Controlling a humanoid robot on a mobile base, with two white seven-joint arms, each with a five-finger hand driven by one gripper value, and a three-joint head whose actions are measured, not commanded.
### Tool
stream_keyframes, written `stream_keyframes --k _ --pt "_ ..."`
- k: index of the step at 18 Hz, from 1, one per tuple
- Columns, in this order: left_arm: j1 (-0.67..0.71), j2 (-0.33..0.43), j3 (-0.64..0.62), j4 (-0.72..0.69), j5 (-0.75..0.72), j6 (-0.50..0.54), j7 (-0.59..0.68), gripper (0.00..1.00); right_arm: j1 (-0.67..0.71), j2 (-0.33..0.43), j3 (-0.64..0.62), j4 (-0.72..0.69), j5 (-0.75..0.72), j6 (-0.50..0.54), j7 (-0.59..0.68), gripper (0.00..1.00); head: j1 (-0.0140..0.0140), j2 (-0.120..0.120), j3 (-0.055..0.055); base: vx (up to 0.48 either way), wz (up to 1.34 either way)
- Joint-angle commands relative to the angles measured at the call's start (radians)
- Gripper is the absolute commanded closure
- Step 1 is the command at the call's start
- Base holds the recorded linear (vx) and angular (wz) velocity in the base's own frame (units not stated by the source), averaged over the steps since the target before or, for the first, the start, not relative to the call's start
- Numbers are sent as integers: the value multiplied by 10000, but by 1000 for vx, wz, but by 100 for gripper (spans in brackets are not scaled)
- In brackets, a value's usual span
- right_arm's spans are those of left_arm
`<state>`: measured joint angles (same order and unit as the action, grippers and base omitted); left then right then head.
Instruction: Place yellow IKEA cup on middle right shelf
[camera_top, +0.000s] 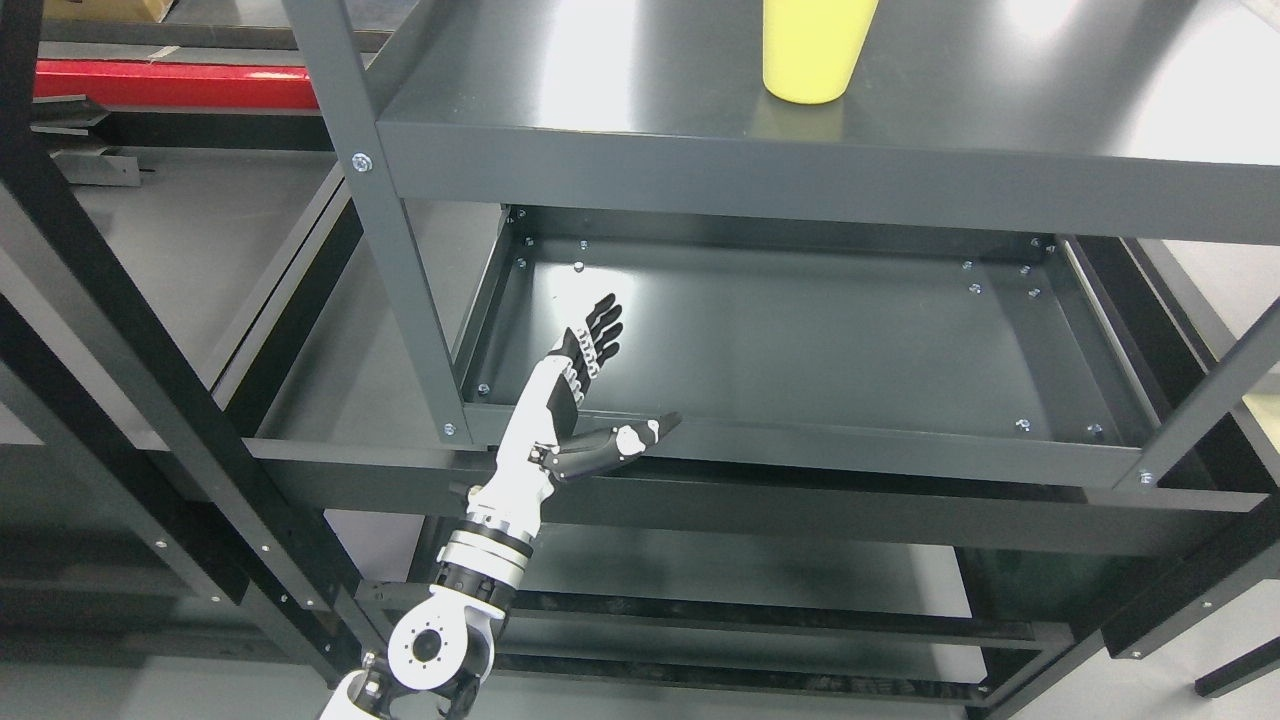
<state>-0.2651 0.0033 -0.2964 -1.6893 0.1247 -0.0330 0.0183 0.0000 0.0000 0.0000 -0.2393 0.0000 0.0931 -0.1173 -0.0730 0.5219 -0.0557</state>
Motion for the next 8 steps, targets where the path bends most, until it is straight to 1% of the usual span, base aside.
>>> stream_keyframes --k 1,8 --pt "43 142 387 -287 -5 7 -29 1 138 -175 169 0 -245 5 8 1 0 0 0 0 0" --pt "151 142 632 -287 11 -39 -45 1 138 -175 169 0 -245 5 8 1 0 0 0 0 0"
